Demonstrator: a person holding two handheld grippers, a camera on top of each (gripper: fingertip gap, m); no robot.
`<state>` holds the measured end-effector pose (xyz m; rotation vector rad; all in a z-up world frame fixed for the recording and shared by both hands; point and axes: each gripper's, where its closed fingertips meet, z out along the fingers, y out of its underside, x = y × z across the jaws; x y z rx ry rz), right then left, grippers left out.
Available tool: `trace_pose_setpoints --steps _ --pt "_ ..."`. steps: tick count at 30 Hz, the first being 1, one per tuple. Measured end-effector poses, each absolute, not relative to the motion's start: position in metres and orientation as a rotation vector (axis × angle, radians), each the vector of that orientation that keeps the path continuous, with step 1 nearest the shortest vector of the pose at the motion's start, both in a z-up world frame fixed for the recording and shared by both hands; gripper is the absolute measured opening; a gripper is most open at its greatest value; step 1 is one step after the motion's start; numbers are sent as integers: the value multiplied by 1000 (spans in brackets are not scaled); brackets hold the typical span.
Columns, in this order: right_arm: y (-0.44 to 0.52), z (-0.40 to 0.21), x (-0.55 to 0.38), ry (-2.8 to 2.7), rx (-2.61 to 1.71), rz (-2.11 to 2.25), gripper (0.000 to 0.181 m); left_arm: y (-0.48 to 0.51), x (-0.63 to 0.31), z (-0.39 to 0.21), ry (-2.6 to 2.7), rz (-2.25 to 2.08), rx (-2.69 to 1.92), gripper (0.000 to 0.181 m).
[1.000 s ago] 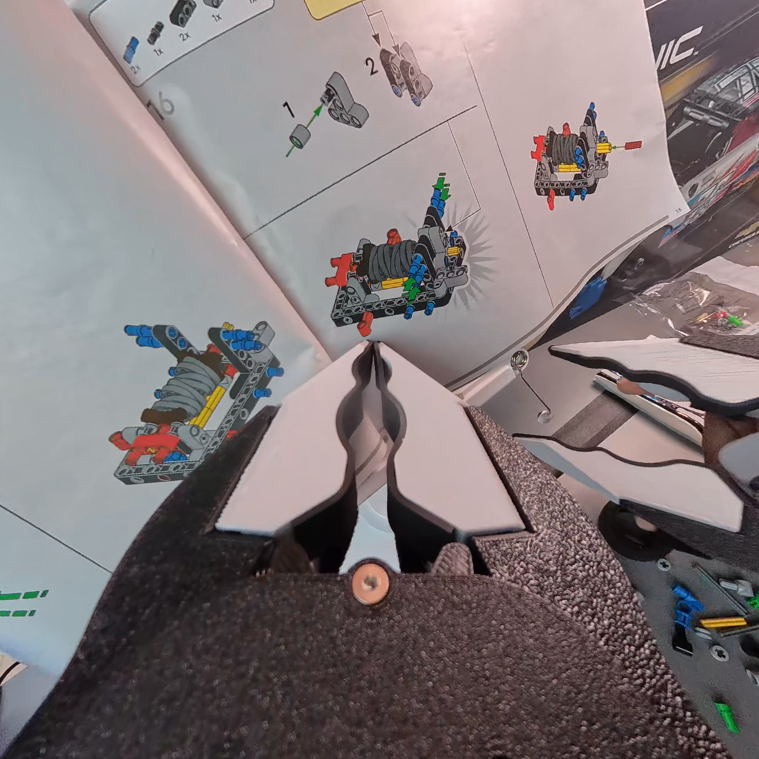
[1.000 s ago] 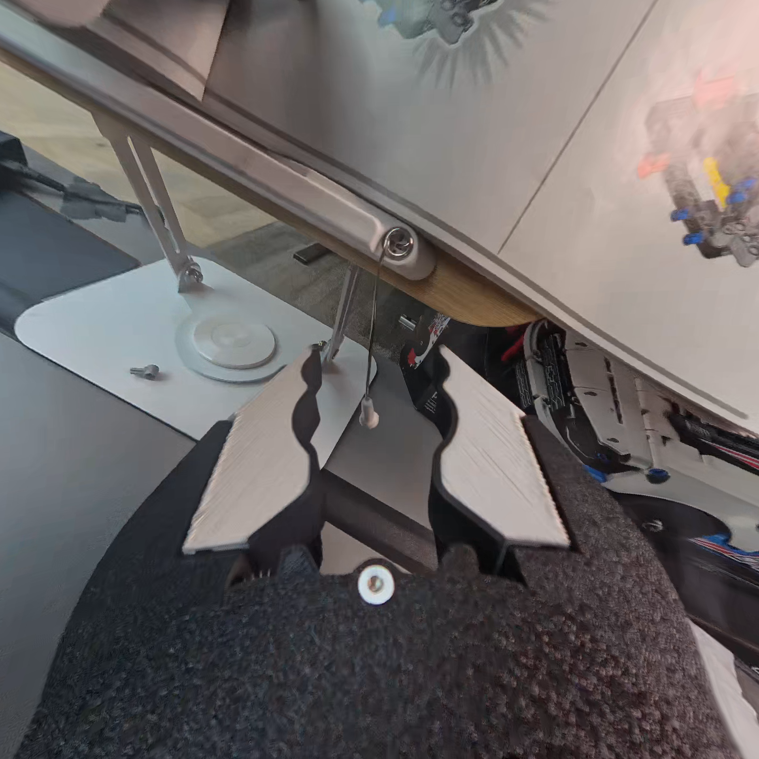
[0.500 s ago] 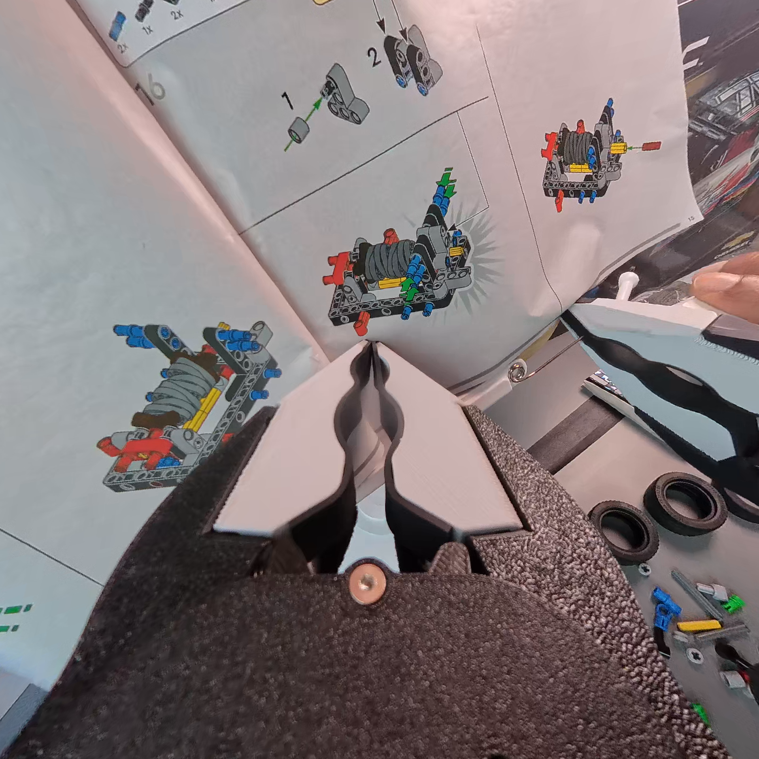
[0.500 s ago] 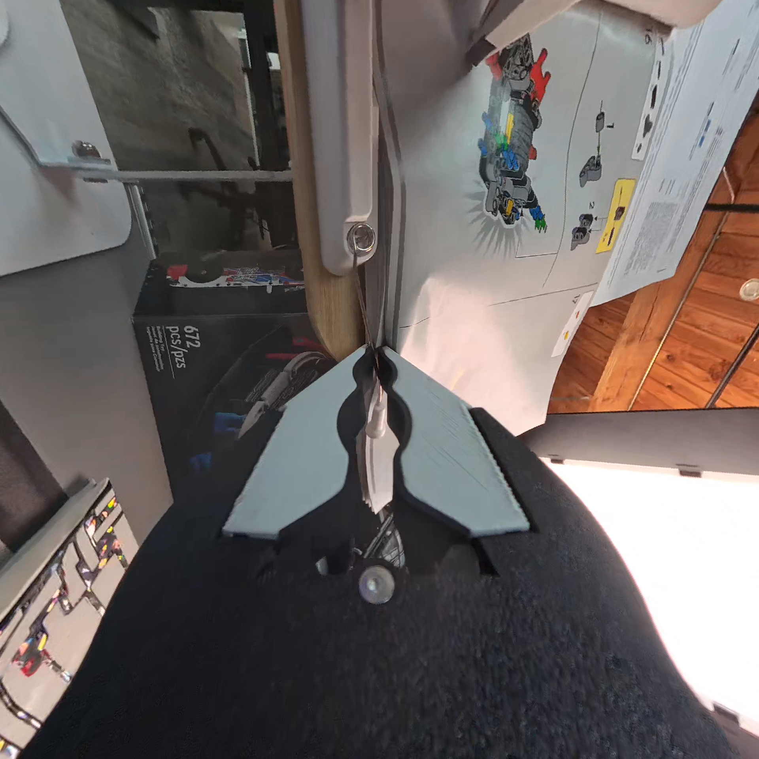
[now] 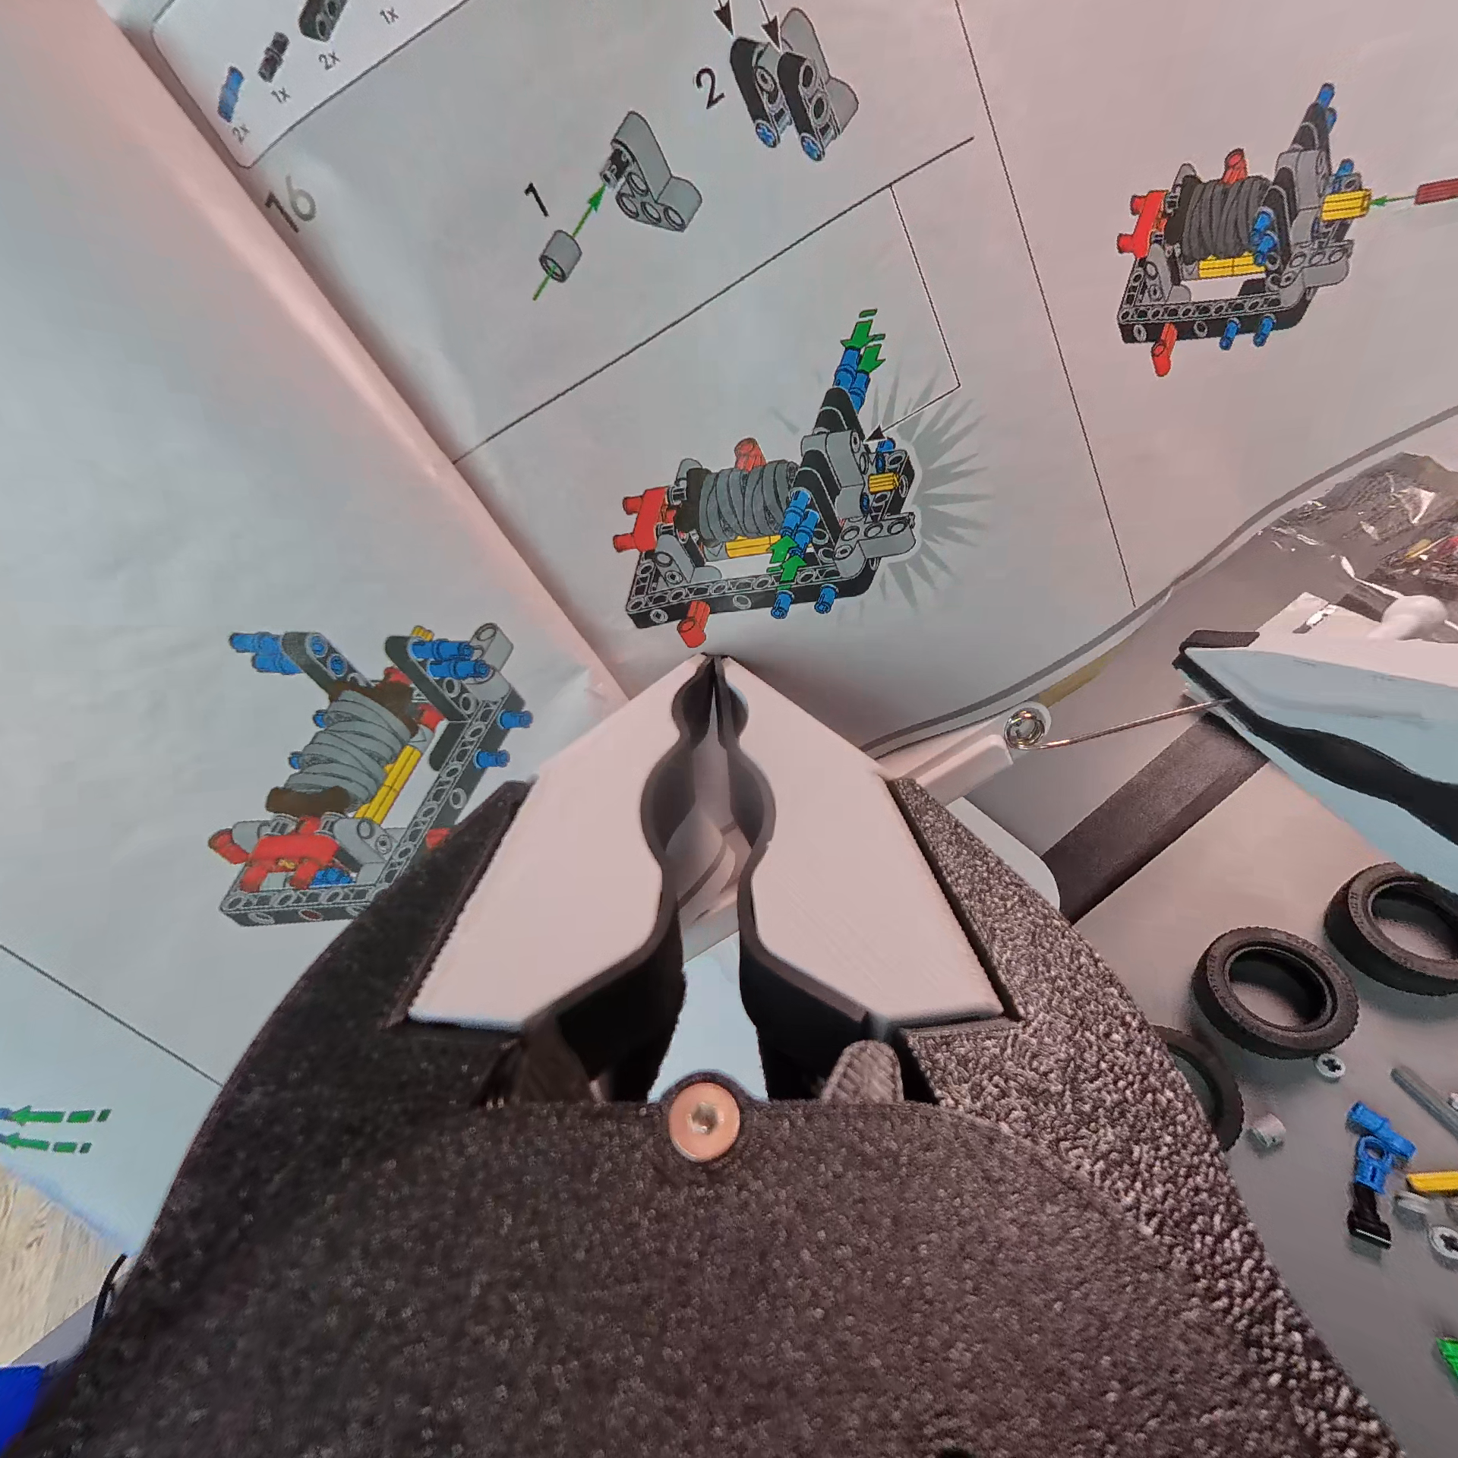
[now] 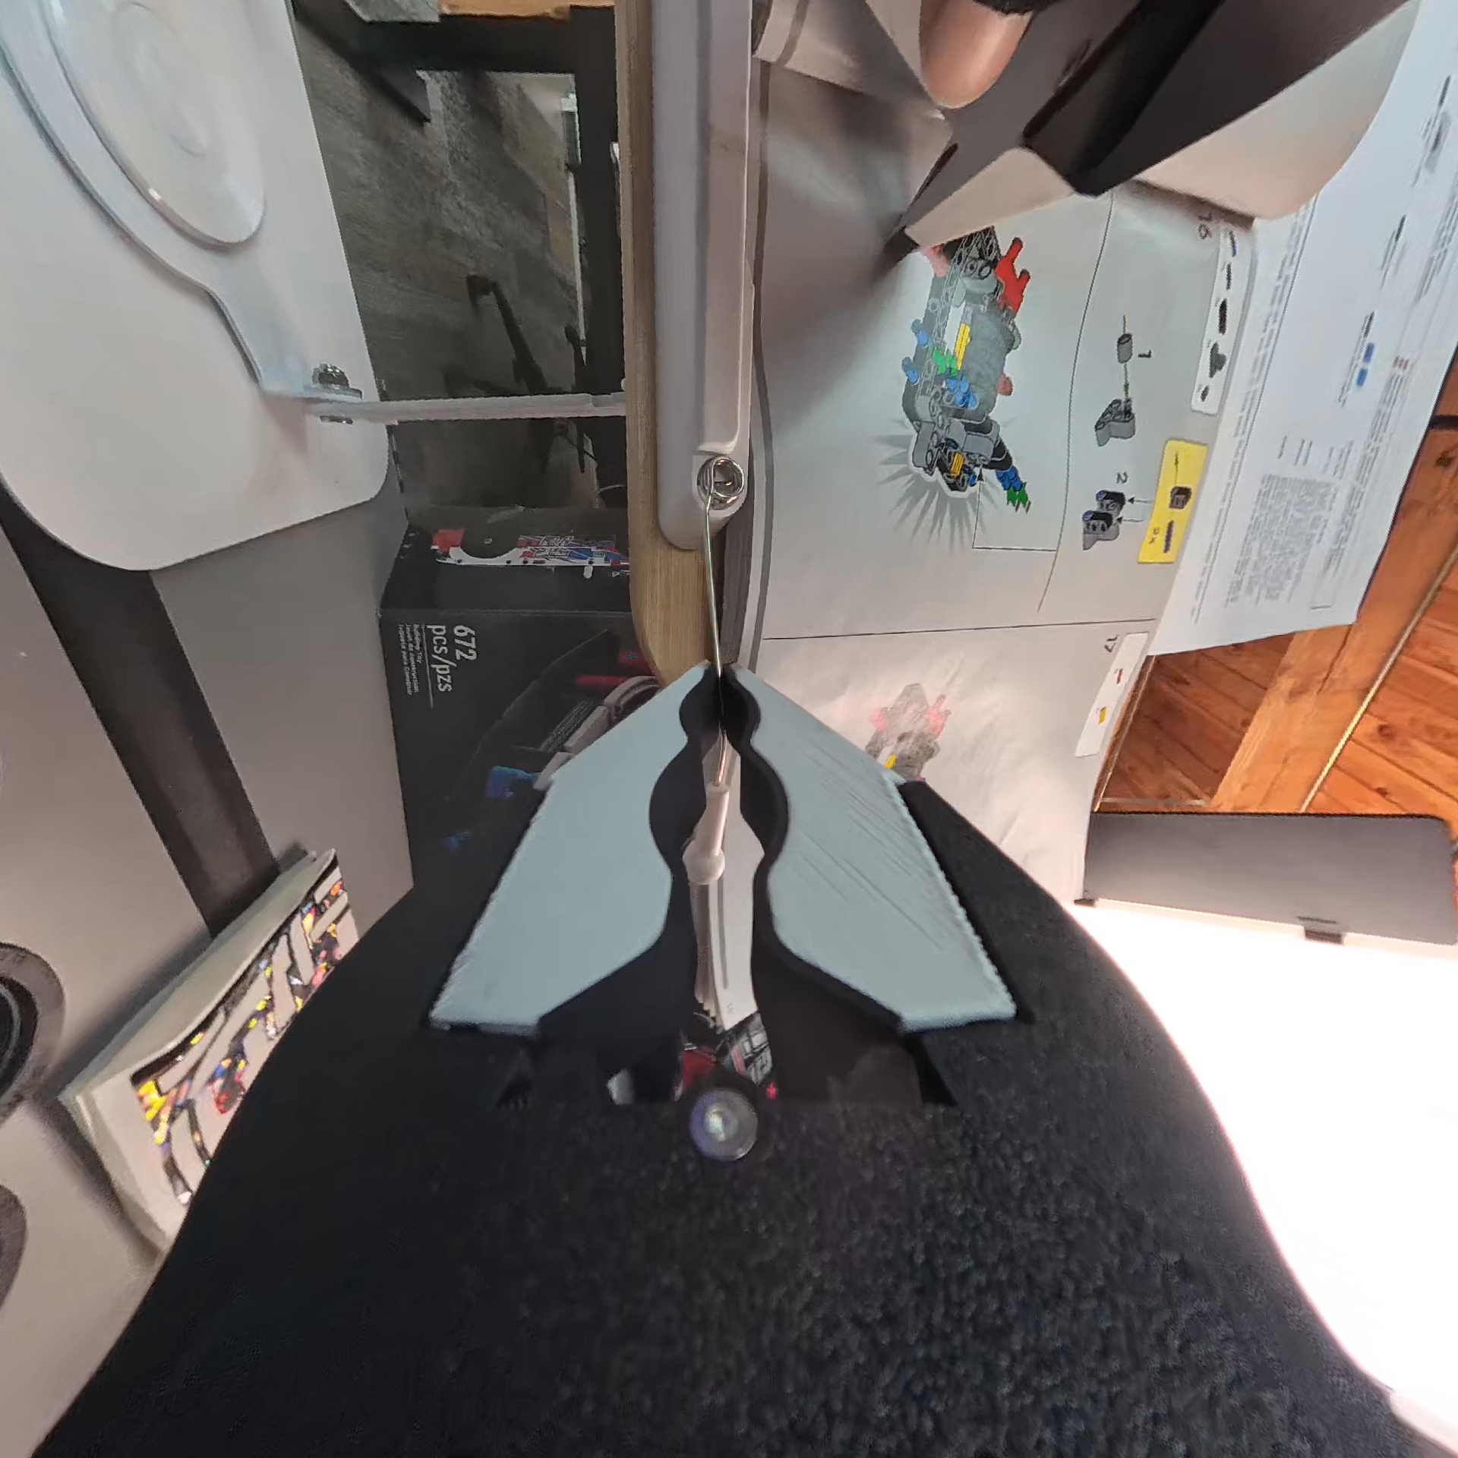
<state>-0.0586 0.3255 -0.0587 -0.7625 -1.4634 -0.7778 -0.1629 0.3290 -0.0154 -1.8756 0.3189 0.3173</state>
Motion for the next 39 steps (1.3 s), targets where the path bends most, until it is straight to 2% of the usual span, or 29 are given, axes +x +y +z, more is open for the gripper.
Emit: trace_pose_setpoints --steps 10,16,18,20,21,25,27,28,39 --pt "330 -14 -87 -1584 -473 -964 9 331 -162 -16 319 327 -1873 0" --pt "341 -7 -110 -1453 -521 -796 17 333 -165 -17 299 275 -1860 0" --pt "342 -2 -101 -1307 -657 -664 32 333 -165 -18 294 257 -1851 0" --pt "339 -7 -90 -1236 -895 -452 61 333 -165 -18 301 258 -1841 0" --pt "337 -6 -84 -1179 -974 -364 62 333 -165 -18 308 257 -1837 0" --pt "330 -26 -71 -1001 -1225 7 34 330 -164 -18 333 224 -1835 2" --pt "344 -38 -67 -972 -1278 36 27 328 -164 -19 333 207 -1846 5" --pt "350 -34 -64 -948 -1265 36 18 326 -164 -20 336 202 -1852 7" --pt "396 -33 -66 -958 -1400 136 21 292 -194 -26 284 184 -1828 10"
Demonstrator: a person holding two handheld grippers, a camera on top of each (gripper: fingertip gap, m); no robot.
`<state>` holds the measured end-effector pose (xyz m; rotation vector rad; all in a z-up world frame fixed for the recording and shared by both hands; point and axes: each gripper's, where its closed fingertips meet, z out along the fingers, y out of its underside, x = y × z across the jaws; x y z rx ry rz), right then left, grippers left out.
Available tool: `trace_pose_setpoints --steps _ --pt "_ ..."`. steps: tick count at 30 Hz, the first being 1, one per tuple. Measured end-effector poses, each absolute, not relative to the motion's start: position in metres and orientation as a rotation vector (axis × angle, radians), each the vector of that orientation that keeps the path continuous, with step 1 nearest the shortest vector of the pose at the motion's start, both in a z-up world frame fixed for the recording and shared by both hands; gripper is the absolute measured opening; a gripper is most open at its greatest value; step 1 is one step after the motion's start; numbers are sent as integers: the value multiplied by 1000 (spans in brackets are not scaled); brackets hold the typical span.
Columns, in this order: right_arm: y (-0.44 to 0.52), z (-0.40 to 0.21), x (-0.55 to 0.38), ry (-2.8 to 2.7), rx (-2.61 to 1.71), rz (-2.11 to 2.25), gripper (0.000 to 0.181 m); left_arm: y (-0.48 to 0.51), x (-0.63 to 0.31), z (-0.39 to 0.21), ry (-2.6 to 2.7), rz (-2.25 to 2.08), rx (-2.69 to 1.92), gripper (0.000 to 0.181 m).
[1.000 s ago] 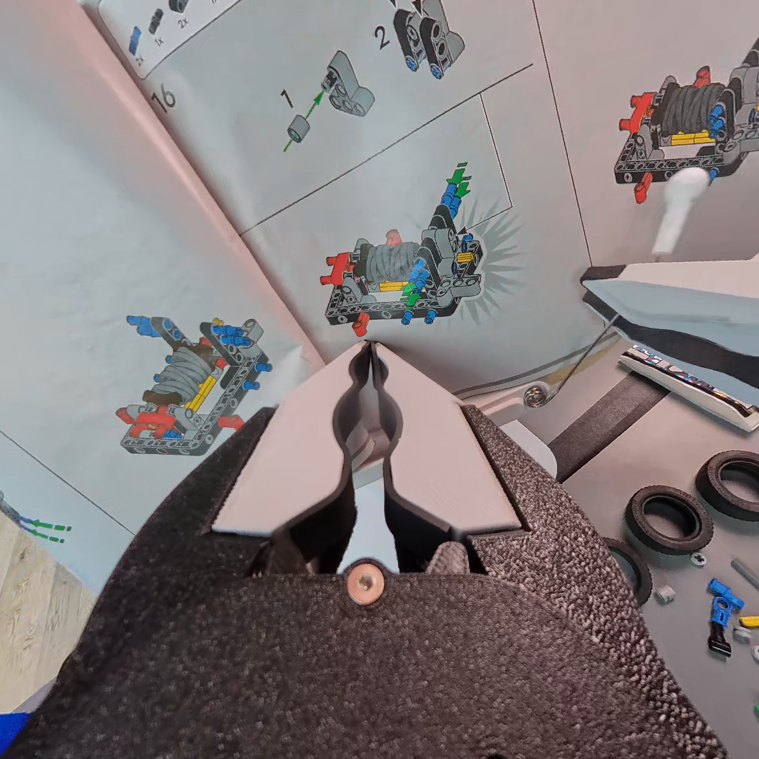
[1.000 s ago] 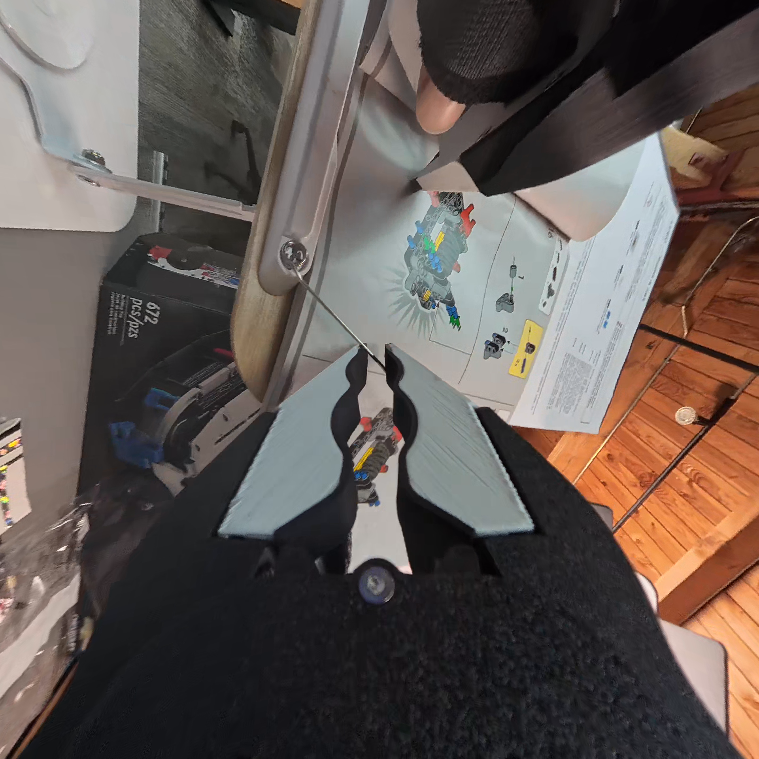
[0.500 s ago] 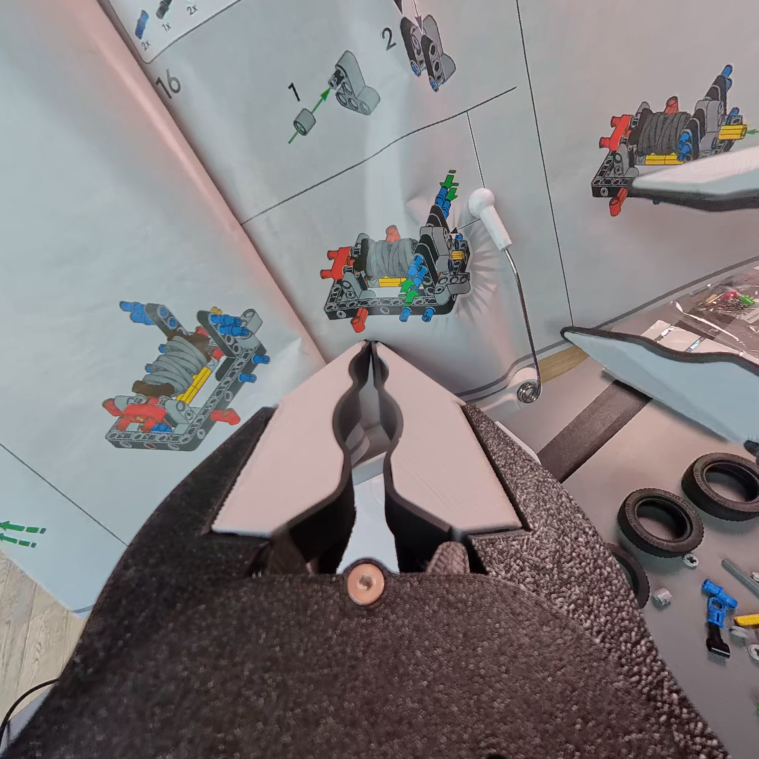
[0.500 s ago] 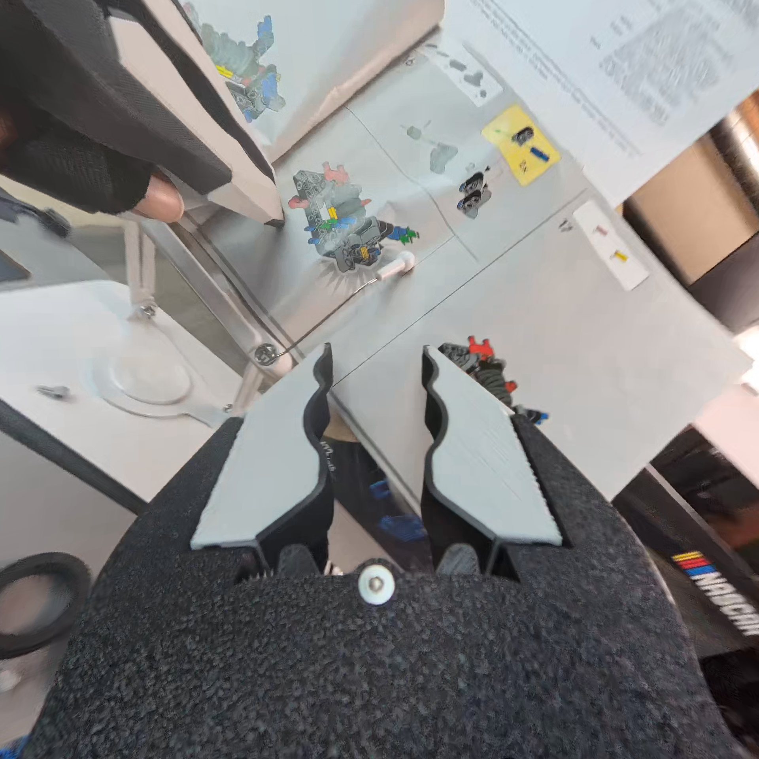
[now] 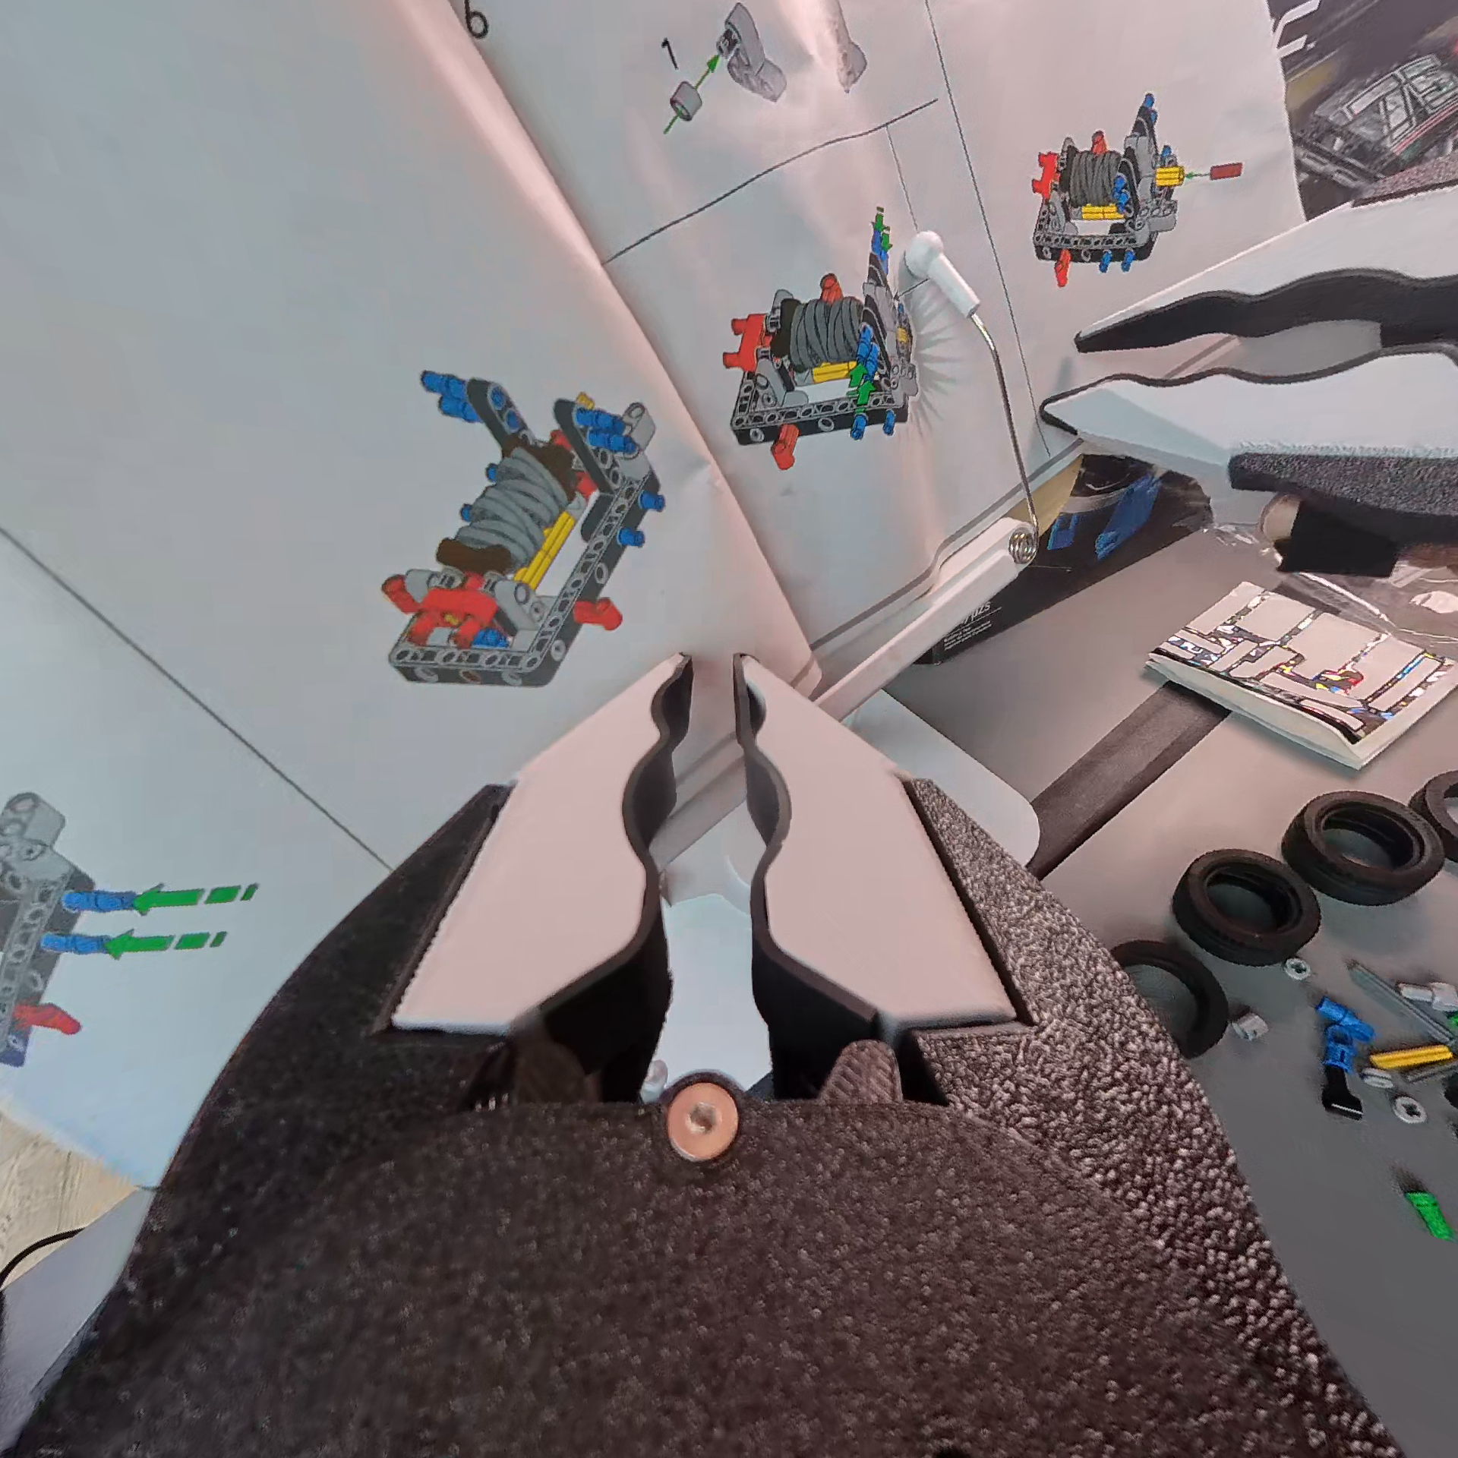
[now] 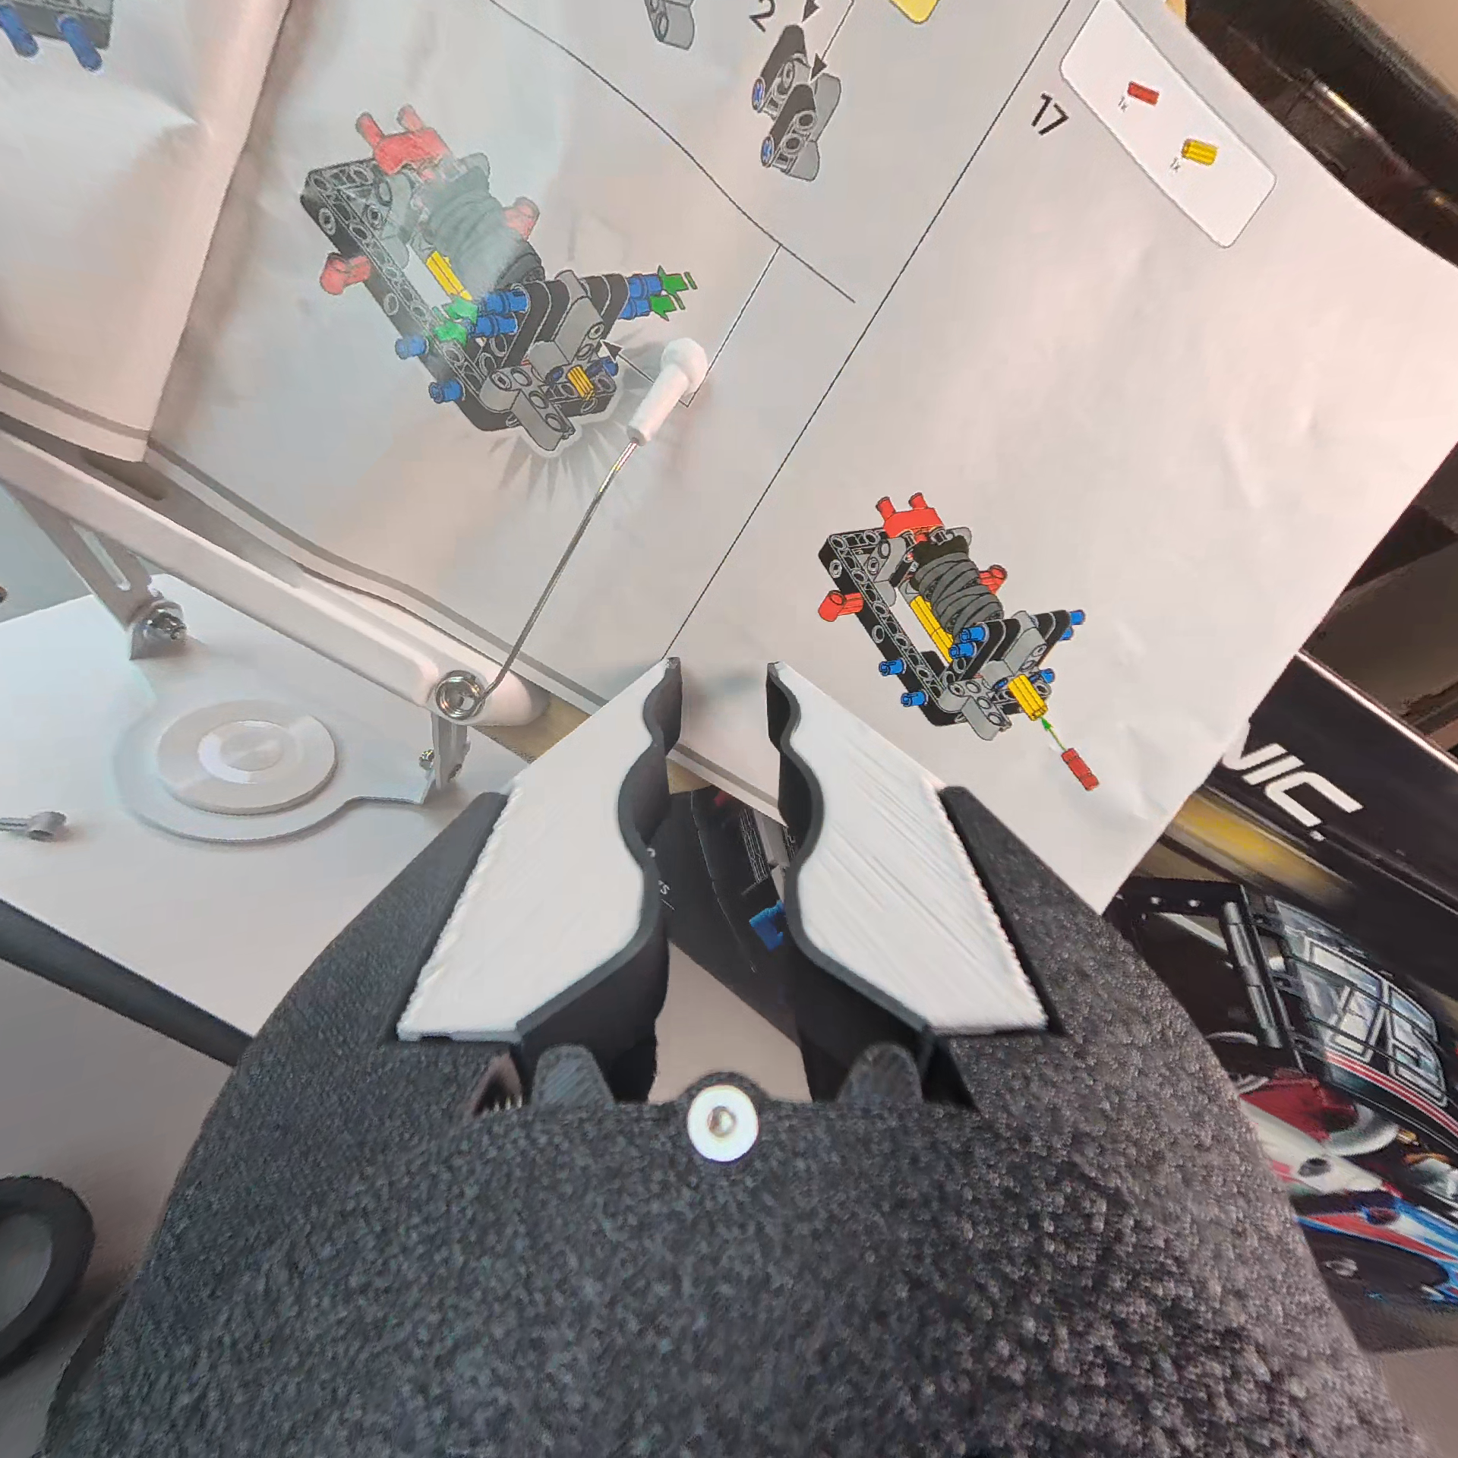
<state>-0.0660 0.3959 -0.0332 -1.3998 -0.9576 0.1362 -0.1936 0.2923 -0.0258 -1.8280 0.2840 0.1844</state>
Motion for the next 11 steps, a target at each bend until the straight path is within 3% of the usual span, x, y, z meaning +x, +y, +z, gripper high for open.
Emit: trace_pose_setpoints --steps 7,11 --pt "362 -35 -64 -932 -1365 251 25 267 -240 -38 105 162 -1853 13" --pt "317 -24 -108 -1115 -1224 314 14 262 -266 -50 -85 -7 -1861 11"
